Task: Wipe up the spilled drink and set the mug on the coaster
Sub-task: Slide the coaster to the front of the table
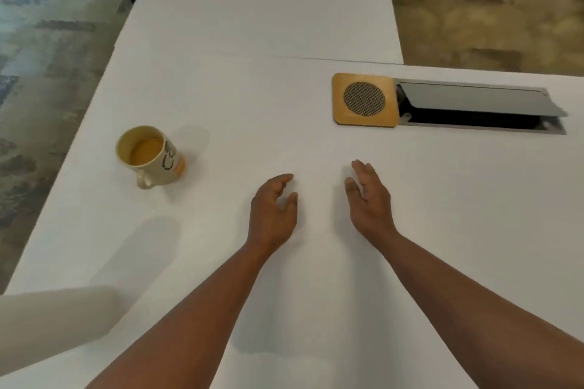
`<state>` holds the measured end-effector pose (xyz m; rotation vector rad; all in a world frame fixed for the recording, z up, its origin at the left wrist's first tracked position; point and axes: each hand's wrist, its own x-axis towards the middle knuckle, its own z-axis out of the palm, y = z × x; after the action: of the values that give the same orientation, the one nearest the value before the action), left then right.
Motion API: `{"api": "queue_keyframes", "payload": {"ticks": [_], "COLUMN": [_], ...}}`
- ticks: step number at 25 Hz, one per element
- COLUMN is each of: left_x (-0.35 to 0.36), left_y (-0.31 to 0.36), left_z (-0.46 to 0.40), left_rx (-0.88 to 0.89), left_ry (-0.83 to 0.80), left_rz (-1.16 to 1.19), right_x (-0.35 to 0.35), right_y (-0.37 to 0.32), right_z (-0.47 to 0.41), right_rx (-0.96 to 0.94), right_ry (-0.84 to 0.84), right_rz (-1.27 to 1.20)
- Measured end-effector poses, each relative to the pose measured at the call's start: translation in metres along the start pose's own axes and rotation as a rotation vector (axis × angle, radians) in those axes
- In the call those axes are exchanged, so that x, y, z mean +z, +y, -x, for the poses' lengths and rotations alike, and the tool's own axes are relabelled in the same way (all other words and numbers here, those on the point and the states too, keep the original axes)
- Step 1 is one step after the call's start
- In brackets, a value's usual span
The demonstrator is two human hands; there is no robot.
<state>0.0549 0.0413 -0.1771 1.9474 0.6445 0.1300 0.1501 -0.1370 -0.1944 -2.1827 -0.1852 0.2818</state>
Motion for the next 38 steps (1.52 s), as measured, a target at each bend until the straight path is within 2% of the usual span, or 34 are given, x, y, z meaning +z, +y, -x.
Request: {"api": "queue_keyframes", "payload": {"ticks": [4,7,15,20,23,29,38], "left_x": [0.047,0.075,0.116,0.126,0.127,0.116,0.074], "left_y": [0.026,0.043,0.069,0.077,0.078,0.070,0.021], "left_z": [-0.048,-0.083,-0.141,-0.157,-0.154,-0.140,-0.011], "left_rx": [0.140,0.171,0.265,0.248,0.250,0.299,0.202], "left_ry": [-0.029,-0.004,0.119,0.145,0.148,0.167,0.178], "left_rz": [-0.079,-0.094,-0.211,-0.239,-0.226,-0.185,-0.154], "right_x": [-0.043,-0.064,-0.072,-0.069,-0.068,-0.068,-0.043], "right_y": [0.028,0.040,0.042,0.040,0.039,0.046,0.049], "right_z": [-0.043,-0.075,-0.127,-0.141,-0.138,-0.124,0.004], "right_rx": [-0.006,0.019,-0.052,-0.097,-0.112,-0.164,-0.156], "right_ry": [0.094,0.161,0.182,0.177,0.163,0.162,0.200], "right_rz": [0.070,0.085,0.259,0.412,0.472,0.402,0.268]}}
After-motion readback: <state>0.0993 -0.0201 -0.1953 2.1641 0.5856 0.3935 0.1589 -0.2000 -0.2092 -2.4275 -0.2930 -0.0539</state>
